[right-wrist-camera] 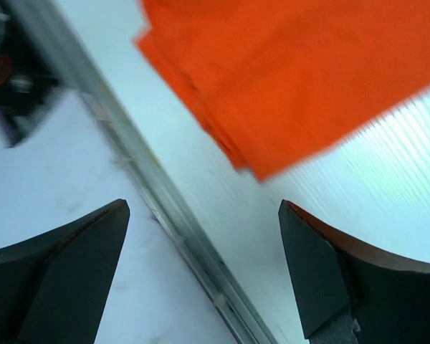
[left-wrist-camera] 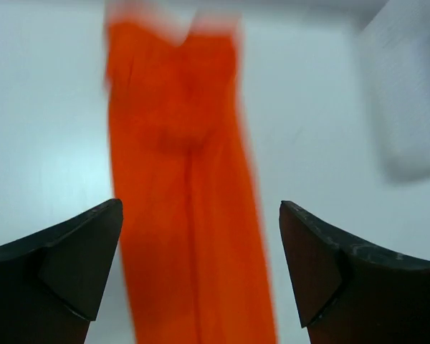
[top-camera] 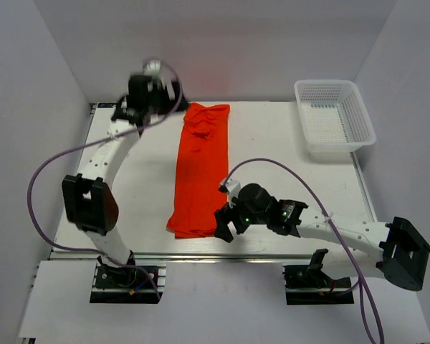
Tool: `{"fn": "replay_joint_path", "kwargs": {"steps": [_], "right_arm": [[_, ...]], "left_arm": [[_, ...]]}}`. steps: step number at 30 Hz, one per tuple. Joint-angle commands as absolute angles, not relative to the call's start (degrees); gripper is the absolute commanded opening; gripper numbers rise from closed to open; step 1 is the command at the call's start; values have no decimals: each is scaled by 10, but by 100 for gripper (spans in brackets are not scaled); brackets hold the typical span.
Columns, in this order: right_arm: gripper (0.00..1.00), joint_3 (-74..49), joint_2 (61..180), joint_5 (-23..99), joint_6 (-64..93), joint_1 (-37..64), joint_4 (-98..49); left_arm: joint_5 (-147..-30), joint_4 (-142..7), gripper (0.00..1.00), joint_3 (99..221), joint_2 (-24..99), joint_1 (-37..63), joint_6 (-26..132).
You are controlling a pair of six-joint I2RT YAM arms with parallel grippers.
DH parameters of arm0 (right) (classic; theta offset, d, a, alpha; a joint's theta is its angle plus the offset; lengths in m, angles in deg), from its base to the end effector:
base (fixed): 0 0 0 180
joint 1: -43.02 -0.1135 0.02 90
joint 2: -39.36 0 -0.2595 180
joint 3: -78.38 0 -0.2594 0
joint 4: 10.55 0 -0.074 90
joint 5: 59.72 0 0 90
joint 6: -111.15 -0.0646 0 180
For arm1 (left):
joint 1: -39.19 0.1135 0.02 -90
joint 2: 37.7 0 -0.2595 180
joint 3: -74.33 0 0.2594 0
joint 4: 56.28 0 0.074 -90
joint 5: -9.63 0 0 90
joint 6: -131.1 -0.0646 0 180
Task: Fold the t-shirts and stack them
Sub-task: Rotate the tshirt 90 degrees, then grab the bottom of the folded rectangular tshirt with both arms
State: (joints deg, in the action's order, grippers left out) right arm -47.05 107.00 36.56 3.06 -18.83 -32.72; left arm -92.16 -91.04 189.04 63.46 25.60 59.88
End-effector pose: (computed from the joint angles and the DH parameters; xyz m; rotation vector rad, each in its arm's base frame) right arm 0.1291 0.2562 0.2151 -0.9296 2.1371 0.8730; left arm 0.4346 -0.1186 0.3792 0.0499 1.9756 -0.5716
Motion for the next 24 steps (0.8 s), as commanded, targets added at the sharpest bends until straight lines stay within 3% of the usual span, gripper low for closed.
{"fn": "replay_joint_path", "kwargs": {"steps": [1,5,8,13,24], "right_arm": [[90,-501,1056,267,3,-188,-361],[90,-514,1069,266,-16,-189,-356],[90,-539,1073,269,-48,-189,-298],[90,-560,1096,275,-126,-188,-216],[90,-503,1207,290,-160,-182,-212]], "left_arm": [[-887,-942,100,1635,528,256,649],[-899,-877,100,1334,326,250,739],[-950,-890,100,1245,273,245,748],[-964,-921,100,1143,200,228,765],[-961,-893,69,1054,209,169,770]]}}
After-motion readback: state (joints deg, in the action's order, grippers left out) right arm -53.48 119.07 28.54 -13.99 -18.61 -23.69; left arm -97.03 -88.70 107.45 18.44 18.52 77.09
